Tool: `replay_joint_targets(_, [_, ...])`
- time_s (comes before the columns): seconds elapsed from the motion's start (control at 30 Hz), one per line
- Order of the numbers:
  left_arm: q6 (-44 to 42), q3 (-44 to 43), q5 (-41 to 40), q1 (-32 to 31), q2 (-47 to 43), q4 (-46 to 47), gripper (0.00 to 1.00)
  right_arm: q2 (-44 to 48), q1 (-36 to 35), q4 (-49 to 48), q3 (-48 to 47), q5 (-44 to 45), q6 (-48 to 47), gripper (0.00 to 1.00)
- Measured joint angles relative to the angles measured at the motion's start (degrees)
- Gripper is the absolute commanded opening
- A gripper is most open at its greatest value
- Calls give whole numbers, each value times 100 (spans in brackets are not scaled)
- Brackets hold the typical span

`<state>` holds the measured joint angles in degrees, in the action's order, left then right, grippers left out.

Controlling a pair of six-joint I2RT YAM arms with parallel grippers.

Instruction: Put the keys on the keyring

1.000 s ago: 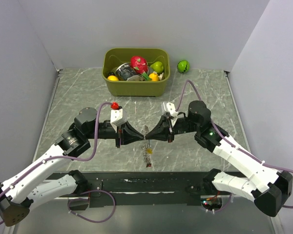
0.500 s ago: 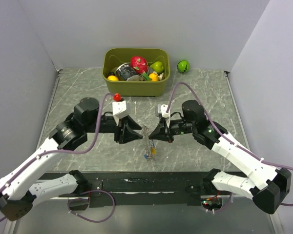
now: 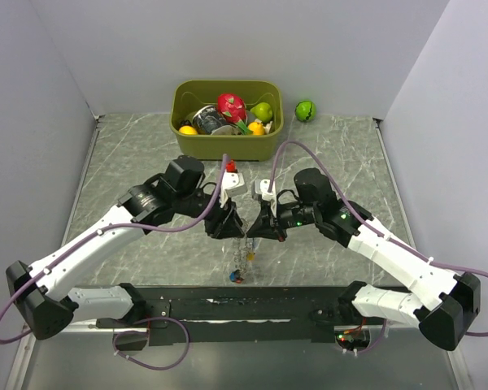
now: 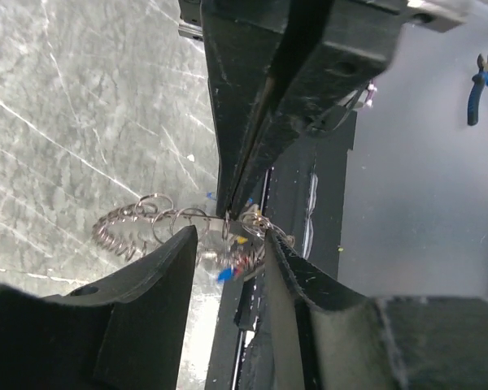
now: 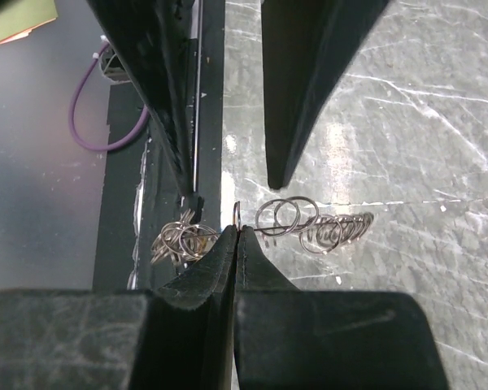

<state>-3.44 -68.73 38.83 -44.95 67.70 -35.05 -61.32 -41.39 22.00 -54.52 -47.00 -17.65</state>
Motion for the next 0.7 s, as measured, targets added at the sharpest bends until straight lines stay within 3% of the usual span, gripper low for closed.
replay_joint_targets(0.13, [-50,-9,-68,-92,177,-2,40,0,0,0,0,2,-4,0])
replay_joint_targets(0.37, [-125,-74,-138,-181,356,-13,17,22,4,33,0,4,-7,0])
replay_joint_targets(0.7, [-170,-96,-131,-236,356,4,17,111,2,35,0,7,-20,0])
